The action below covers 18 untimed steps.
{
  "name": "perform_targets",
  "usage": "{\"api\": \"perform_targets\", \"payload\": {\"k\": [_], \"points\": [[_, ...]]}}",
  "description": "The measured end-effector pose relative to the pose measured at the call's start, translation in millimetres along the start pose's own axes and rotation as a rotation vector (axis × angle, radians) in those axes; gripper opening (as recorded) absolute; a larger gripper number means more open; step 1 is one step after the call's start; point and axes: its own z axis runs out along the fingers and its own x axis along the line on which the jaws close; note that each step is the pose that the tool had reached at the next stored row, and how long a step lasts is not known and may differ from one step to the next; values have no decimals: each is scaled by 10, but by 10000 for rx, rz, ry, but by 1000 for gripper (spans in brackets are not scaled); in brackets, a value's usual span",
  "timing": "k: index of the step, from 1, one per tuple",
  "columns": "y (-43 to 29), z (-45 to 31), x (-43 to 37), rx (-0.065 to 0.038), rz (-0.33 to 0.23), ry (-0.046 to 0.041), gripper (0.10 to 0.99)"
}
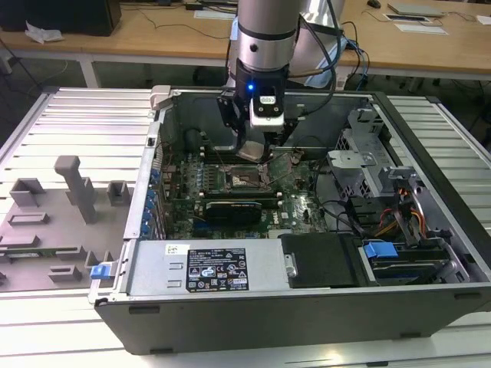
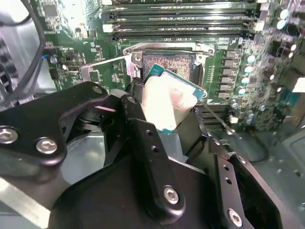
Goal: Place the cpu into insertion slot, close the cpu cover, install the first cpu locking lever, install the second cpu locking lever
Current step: 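Place the cpu into insertion slot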
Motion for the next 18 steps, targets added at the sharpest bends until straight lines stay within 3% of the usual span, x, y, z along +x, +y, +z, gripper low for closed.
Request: {"api": "perform_targets", "payload": {"k": [2, 18], "points": [[-1, 10, 0, -10, 604, -46, 537], [-4, 53, -1, -59, 3567, -270, 537]]}}
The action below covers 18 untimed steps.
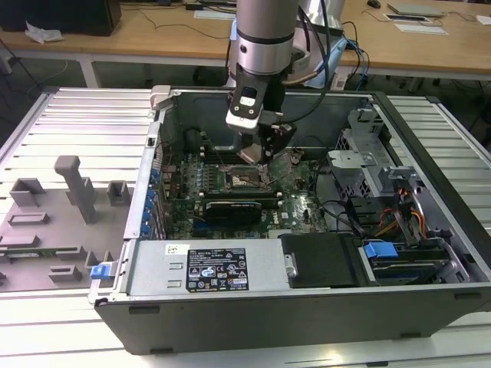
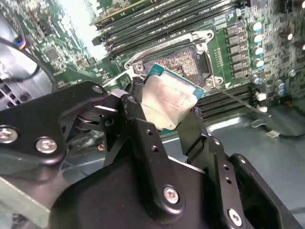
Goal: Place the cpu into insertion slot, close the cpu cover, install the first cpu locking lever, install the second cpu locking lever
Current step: 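Place the cpu into insertion slot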
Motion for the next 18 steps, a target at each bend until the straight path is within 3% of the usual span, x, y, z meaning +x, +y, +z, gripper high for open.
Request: {"api": "perform_targets", "payload": {"k": [5, 18], "points": [[-2, 20, 0, -21, 1214, -92, 537], [-5, 65, -1, -64, 3685, -278, 537]]}}
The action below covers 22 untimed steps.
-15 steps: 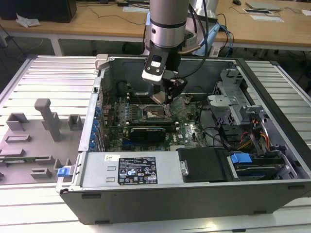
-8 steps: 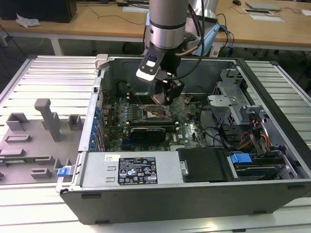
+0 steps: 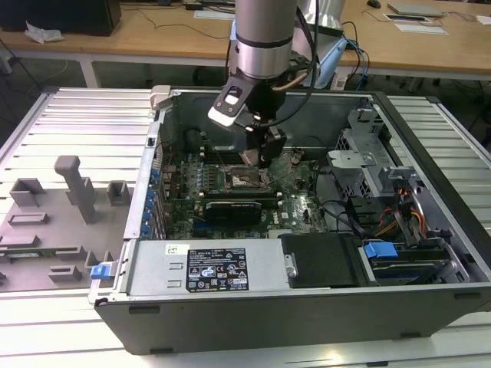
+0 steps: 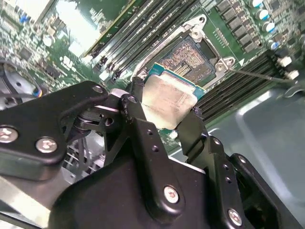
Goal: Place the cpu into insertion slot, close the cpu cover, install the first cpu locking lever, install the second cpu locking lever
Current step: 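Place the cpu into insertion slot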
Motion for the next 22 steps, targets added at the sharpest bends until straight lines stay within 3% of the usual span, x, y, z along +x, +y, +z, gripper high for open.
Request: {"api": "perform_targets", "payload": {"k": [2, 7, 9, 22], "points": [[-1, 17, 0, -5, 350, -27, 537], [-11, 143, -2, -31, 1919, -145, 537], [-16, 183, -2, -35, 2208, -168, 537], [-83, 366, 115, -37, 2278, -173, 537]]}}
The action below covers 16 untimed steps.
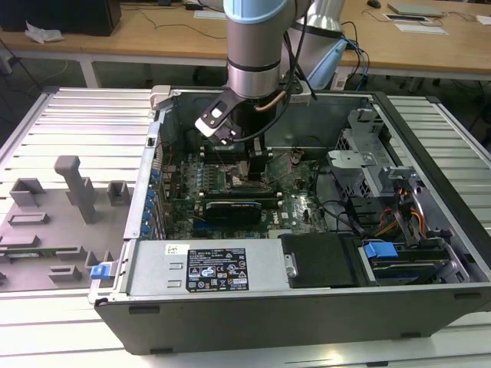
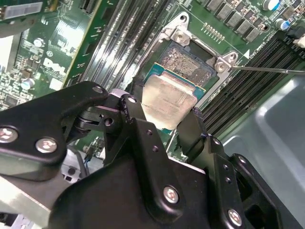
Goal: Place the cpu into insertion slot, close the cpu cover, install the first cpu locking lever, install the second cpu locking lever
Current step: 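Place the cpu into insertion slot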
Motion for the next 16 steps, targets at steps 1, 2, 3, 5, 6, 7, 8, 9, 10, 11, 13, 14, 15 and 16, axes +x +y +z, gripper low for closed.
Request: {"api": "perform_targets", "payload": {"k": [1, 2, 3, 5, 6, 7, 8, 9, 10, 11, 13, 14, 15, 16], "points": [[-12, 15, 10, -1, 5, 0, 537], [-20, 24, 17, -1, 11, -1, 537], [-31, 38, 29, -1, 20, -2, 537], [-54, 79, 54, -1, 42, -3, 537], [-60, 91, 58, -1, 49, -3, 537], [-65, 102, 60, -1, 55, -4, 537], [-74, 127, 65, -1, 74, -5, 537], [-79, 149, 66, -2, 100, -7, 537], [-82, 177, 65, -3, 156, -12, 537], [-85, 191, 65, -2, 189, -15, 537], [-90, 220, 66, -4, 258, -20, 537], [-91, 228, 67, -5, 282, -21, 537], [-93, 230, 67, -4, 297, -24, 537], [-93, 230, 68, -3, 298, -25, 537]]}}
